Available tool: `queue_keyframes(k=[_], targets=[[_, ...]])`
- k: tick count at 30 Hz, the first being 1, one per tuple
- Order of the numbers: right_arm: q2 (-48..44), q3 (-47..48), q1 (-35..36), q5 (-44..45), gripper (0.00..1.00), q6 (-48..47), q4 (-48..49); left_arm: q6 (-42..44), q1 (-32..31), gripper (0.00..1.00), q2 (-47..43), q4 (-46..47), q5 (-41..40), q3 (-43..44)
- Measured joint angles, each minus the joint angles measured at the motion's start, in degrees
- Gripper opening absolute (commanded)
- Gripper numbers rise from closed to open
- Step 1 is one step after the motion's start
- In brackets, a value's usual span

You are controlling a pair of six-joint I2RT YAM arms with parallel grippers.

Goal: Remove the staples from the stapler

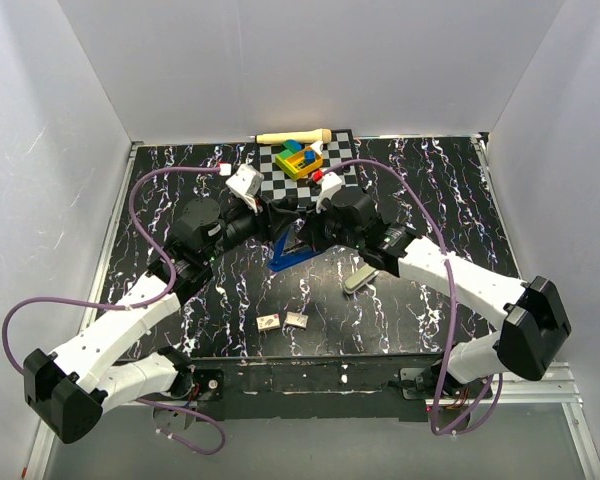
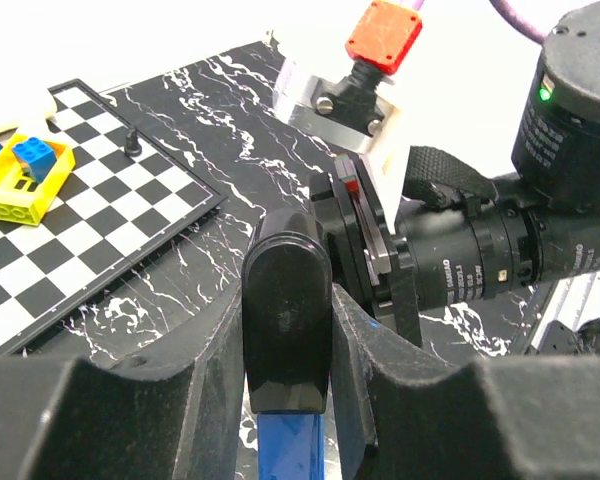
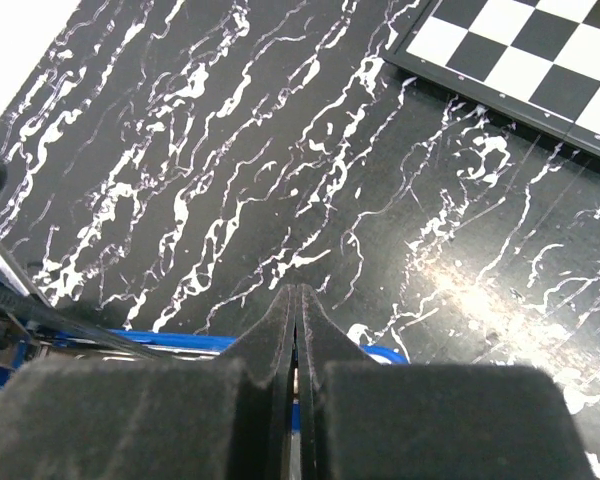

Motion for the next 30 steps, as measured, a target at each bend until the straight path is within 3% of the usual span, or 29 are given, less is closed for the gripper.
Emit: queue_keyframes(k=[21,30], targets=[[5.38,-1.14,-0.68,-6.45,0.01,5.66,4.46,-1.11,0.22,0.00,5.90,12.09,-10.16,-0.24],[8.55,-1.62,-4.17,-12.28,0.01,9.70,11.02,-0.35,0.31,0.00,10.49,15.30,-13.60,-0.22]])
